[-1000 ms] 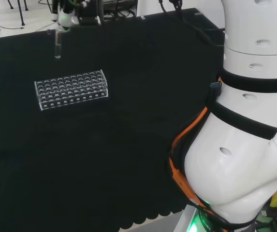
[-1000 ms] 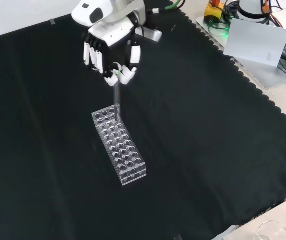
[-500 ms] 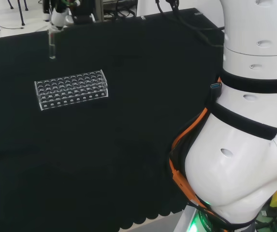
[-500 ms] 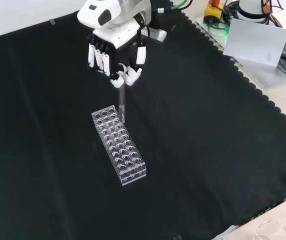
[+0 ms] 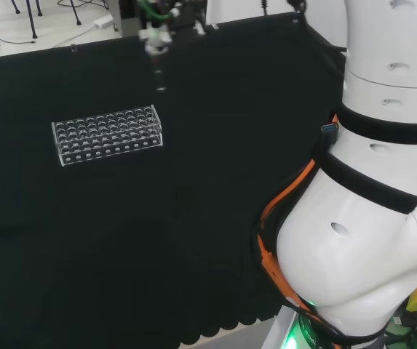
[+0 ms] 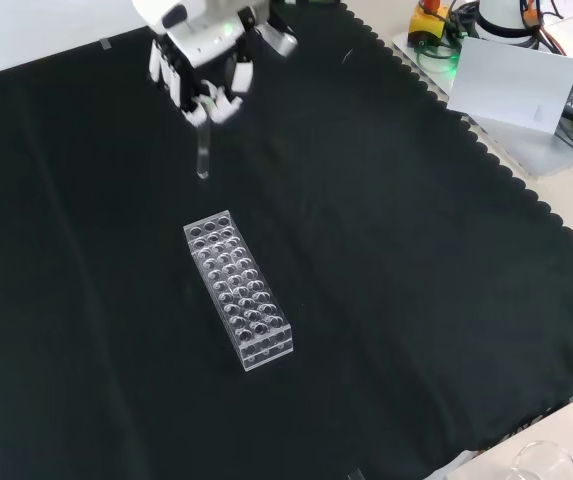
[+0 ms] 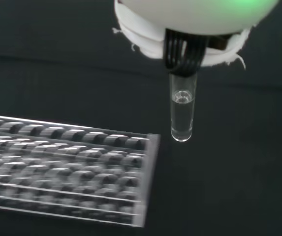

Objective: Shake the test tube.

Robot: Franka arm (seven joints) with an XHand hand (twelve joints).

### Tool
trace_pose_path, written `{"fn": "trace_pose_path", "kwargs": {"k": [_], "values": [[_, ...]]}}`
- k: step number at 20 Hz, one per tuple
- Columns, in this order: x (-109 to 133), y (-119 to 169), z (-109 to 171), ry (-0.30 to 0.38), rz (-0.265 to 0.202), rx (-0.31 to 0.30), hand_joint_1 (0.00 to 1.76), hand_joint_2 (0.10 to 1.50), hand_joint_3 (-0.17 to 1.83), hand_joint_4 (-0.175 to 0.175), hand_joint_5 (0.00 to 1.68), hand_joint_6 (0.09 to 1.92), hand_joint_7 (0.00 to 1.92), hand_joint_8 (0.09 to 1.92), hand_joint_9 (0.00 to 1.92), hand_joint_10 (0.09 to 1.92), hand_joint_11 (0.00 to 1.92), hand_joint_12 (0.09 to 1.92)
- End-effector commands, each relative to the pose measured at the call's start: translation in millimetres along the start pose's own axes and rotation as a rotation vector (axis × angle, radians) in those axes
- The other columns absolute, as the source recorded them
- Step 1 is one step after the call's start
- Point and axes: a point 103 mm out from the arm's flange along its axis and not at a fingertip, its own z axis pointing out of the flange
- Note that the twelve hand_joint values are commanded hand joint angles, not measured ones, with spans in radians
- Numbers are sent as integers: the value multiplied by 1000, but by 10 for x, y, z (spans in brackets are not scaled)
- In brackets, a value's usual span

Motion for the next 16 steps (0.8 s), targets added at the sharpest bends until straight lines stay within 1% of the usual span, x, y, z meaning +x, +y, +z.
{"fn": "trace_pose_path", "kwargs": {"k": [1, 3, 6, 7, 8, 9, 13, 16], "values": [[-295, -40, -75, -20, 48, -11, 1432, 668, 560, -175, 1303, 543, 1692, 637, 1312, 593, 1010, 1174], [-119, -2, -98, 5, 19, -12, 1432, 668, 561, -175, 1303, 543, 1693, 636, 1312, 593, 1010, 1174], [209, 70, -106, 39, -31, -8, 1432, 667, 561, -175, 1304, 542, 1693, 636, 1313, 593, 1010, 1174], [333, 76, -103, -1, -64, -11, 1432, 667, 562, -175, 1304, 542, 1693, 635, 1313, 592, 1010, 1174], [405, 63, -104, 1, -102, -12, 1433, 667, 562, -175, 1304, 542, 1693, 635, 1313, 592, 1010, 1174], [521, 69, -117, 14, -125, -10, 1433, 667, 562, -175, 1304, 542, 1693, 635, 1313, 592, 1010, 1173], [1180, 80, -199, 105, -219, 1, 1432, 666, 563, -175, 1304, 542, 1694, 635, 1313, 592, 1010, 1173], [1478, 85, -249, 160, -278, -3, 1432, 666, 563, -175, 1304, 541, 1694, 634, 1313, 592, 1010, 1173]]}}
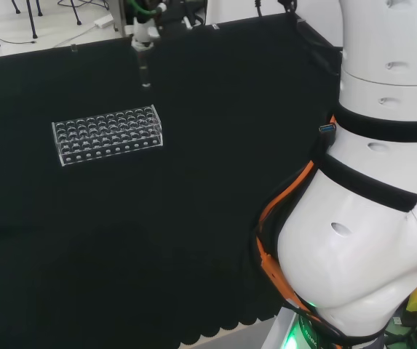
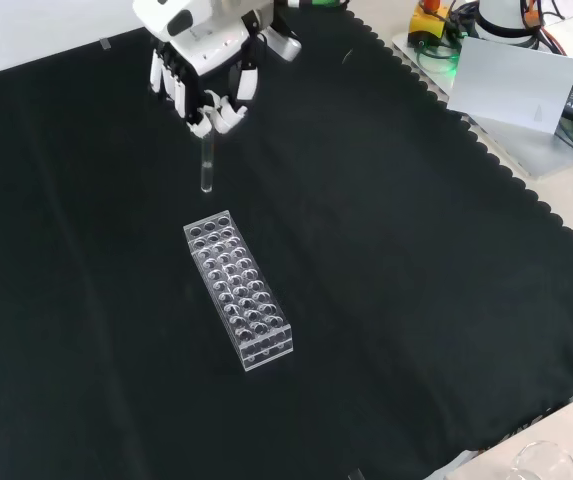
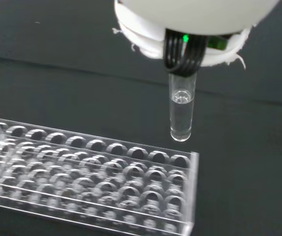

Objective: Shake the test tube.

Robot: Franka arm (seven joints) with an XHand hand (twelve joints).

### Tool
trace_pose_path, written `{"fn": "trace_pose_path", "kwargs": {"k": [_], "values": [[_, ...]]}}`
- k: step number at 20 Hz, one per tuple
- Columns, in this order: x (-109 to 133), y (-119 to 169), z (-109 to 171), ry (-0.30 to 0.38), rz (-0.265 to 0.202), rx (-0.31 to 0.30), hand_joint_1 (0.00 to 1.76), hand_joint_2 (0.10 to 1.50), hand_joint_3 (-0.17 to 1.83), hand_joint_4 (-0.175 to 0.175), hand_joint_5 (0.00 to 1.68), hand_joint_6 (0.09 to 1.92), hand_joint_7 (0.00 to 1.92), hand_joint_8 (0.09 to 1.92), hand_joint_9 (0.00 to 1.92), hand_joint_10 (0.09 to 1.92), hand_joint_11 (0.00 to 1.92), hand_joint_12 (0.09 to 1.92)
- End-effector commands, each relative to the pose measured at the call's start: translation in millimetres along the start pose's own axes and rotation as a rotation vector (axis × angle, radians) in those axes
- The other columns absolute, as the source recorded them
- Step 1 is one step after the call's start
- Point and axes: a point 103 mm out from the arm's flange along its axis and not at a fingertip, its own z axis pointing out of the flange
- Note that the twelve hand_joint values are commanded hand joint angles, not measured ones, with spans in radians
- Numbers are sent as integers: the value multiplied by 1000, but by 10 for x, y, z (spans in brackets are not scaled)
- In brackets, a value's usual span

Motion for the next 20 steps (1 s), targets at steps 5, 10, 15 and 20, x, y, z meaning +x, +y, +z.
{"fn": "trace_pose_path", "kwargs": {"k": [5, 10, 15, 20], "values": [[1070, 120, -108, 185, -191, -5, 1433, 665, 564, -175, 1305, 541, 1694, 633, 1314, 591, 1010, 1173], [921, 148, -46, 156, -158, 4, 1433, 665, 564, -175, 1306, 540, 1695, 632, 1315, 590, 1010, 1173], [447, 164, 124, 81, -57, 37, 1433, 664, 565, -175, 1306, 539, 1695, 631, 1315, 589, 1010, 1173], [8, 116, 206, 27, 18, 53, 1433, 664, 566, -175, 1307, 539, 1696, 631, 1316, 589, 1010, 1173]]}}
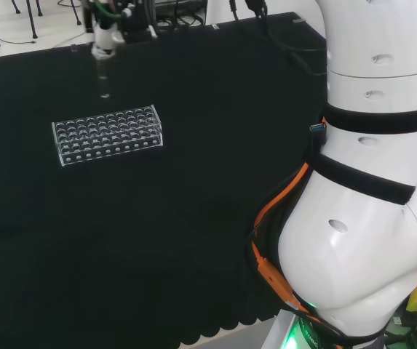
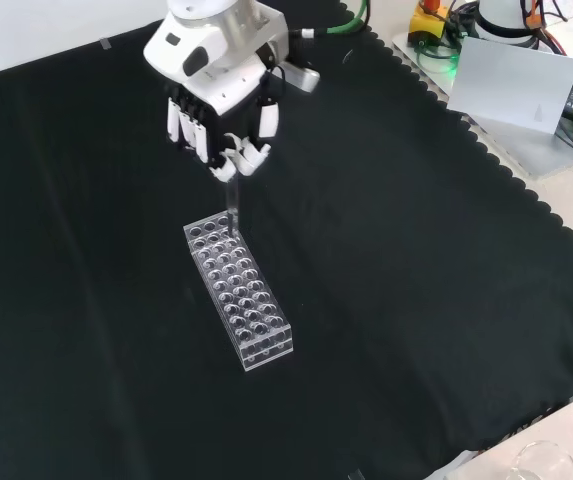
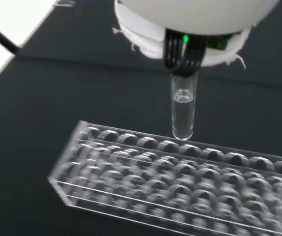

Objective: Shake the test tube.

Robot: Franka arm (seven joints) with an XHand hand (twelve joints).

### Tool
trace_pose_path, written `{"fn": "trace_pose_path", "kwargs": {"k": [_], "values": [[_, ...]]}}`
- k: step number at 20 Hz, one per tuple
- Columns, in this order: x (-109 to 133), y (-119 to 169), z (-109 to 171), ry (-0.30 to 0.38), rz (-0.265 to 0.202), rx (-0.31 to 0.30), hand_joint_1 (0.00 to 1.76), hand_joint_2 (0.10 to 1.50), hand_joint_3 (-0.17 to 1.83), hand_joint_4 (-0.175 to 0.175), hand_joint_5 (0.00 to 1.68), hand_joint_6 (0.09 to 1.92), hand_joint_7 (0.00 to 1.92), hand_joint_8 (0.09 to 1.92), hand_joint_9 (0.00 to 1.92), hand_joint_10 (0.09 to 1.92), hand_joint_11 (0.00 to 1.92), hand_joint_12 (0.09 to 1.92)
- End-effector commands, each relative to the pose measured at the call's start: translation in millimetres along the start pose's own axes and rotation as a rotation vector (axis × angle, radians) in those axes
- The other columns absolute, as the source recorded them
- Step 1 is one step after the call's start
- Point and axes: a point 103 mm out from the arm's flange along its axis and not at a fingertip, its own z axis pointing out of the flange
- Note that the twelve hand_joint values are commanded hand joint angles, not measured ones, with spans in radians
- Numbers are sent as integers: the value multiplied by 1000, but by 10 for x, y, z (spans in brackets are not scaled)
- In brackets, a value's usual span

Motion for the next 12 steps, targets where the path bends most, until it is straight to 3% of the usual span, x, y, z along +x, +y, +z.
{"fn": "trace_pose_path", "kwargs": {"k": [1, 5, 12], "values": [[-558, -98, 83, -66, 107, 26, 1433, 664, 566, -175, 1307, 539, 1696, 630, 1316, 589, 1010, 1173], [-679, -156, 32, -37, 135, 14, 1433, 663, 566, -175, 1307, 538, 1697, 630, 1316, 588, 1010, 1172], [-418, -156, 36, 10, 72, 13, 1433, 663, 567, -175, 1307, 538, 1697, 629, 1316, 588, 1010, 1172]]}}
